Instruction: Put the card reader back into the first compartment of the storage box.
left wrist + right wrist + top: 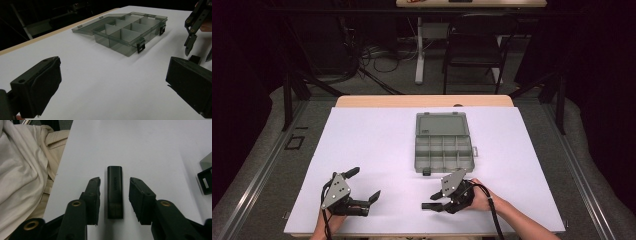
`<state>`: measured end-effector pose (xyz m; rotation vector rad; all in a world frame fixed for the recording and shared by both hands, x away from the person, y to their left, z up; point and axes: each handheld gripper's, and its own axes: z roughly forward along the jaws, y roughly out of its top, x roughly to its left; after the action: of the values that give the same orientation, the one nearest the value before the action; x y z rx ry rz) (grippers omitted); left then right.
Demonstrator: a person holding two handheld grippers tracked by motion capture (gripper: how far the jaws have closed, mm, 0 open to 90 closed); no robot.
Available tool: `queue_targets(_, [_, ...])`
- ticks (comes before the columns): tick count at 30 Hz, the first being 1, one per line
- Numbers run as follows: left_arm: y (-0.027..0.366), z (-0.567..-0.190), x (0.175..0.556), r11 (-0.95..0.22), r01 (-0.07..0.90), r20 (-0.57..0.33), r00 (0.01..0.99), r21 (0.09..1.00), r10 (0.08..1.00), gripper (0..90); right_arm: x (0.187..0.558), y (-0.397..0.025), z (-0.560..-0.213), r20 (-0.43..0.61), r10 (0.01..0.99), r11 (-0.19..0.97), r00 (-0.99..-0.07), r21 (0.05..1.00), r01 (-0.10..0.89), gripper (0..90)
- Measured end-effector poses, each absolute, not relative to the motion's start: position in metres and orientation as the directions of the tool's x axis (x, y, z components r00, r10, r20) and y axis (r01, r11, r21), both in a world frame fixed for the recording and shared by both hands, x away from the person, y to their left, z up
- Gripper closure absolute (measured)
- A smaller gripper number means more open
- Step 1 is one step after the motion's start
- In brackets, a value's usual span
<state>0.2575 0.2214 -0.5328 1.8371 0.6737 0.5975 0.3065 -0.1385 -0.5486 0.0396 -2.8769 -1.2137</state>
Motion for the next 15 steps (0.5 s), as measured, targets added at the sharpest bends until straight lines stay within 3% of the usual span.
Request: queue_targets(15, [0.2206, -0.5328, 0.2569, -0.309, 0.169, 0.098, 0.719, 0.936, 0.688, 0.0, 0.3080, -0.1342, -0.5557, 0.005, -0.049, 0.711, -0.999, 0.702, -0.032, 69.4])
